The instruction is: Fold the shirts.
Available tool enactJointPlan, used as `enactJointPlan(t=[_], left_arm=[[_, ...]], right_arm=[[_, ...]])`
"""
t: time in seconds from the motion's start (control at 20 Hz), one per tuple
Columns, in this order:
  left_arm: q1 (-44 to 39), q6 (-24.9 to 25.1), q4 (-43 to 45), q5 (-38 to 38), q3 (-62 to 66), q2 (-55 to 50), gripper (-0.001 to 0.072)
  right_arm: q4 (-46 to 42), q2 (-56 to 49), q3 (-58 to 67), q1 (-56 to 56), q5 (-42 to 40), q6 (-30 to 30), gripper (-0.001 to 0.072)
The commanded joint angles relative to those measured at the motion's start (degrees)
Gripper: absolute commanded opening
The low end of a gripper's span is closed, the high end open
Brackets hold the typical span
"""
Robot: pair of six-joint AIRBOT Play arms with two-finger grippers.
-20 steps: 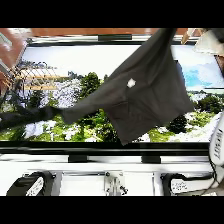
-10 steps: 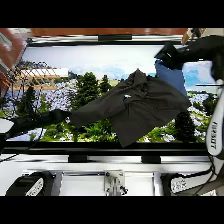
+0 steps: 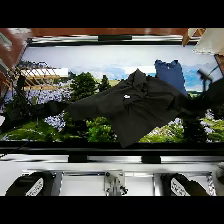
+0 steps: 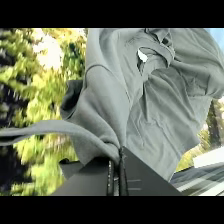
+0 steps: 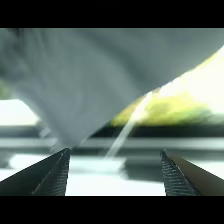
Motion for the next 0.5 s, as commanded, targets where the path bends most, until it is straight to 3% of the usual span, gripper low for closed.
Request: enactJointPlan(t=[0.0, 0.2, 0.45], left_arm=[[0.00, 1.55, 0.00, 0.09, 0.28, -0.04, 0.0042], [0.00, 1.55, 0.00, 0.11, 0.28, -0.04, 0.0042], [0.00, 1.53, -0.02, 0.13, 0.28, -0.04, 0.0042]], right_arm=[[17.27, 10.40, -27.47, 0.98, 9.88, 3.15, 0.0671], [18.43, 11.39, -38.53, 14.23, 19.63, 9.33, 0.0671], [18.29, 9.84, -39.74, 30.64, 36.13, 21.31, 0.0671]])
